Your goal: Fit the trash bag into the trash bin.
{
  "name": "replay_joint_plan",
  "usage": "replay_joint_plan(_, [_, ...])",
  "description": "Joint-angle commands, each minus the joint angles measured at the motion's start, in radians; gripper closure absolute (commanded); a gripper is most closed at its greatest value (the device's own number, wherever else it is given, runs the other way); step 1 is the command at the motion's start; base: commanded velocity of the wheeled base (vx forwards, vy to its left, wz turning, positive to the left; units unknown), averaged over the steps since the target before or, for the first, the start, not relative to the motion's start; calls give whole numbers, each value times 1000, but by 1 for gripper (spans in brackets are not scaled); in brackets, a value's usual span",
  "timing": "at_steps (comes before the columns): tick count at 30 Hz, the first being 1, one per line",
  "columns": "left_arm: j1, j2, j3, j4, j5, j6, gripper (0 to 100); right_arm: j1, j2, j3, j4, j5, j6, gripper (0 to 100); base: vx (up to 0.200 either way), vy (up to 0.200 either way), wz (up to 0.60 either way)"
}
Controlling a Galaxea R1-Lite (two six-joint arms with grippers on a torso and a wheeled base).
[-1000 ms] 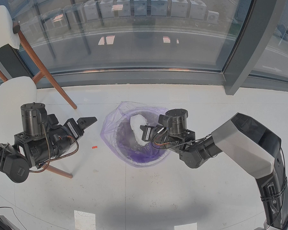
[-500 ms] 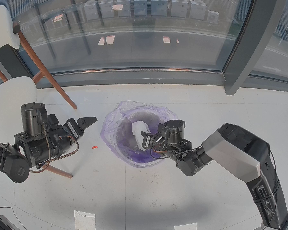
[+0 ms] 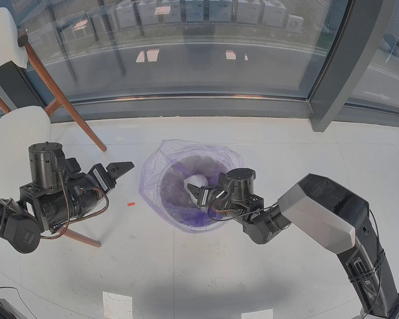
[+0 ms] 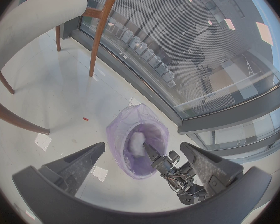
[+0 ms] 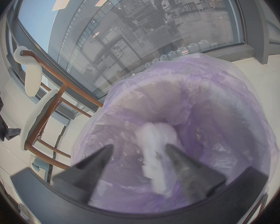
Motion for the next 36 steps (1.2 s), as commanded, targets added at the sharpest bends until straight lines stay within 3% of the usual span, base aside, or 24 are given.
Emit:
replay_joint_plan(1, [20,-11,-4,-3,0,1,0,3,-40,-18,3,0,0,0,0,0,0])
replay_joint_plan(11, [64,-143,25,-96,-3,21,0,-5,-353,28,32,-1,0,0,0,0,0])
replay_joint_plan(14, [138,-247,67,-127,-1,30,0,-43,-589,134,143,-11,2,0,0,0,0])
replay_joint_plan(16, [155,-267,77,-136,0,36,0,-52,-638,158,170,-14,3,0,0,0,0])
replay_joint_plan(19, [253,-370,191,-230,43,118,0,-129,-925,365,282,-72,-1,0,0,0,0])
replay_joint_plan(21, [278,-402,220,-248,59,145,0,-154,-991,430,291,-83,-1,0,0,0,0])
replay_joint_plan(23, [330,-493,295,-262,92,214,0,-241,-1183,640,298,-95,-21,0,0,0,0])
replay_joint_plan(29, [342,-761,493,-242,95,266,0,-493,-1588,1065,285,-57,-159,0,0,0,0])
replay_joint_plan(33, [342,-963,579,-107,74,388,0,-534,-1879,1300,301,-14,-178,0,0,0,0])
replay_joint_plan(36, [338,-1187,594,126,23,478,0,-536,-2088,1525,301,-8,-285,0,0,0,0])
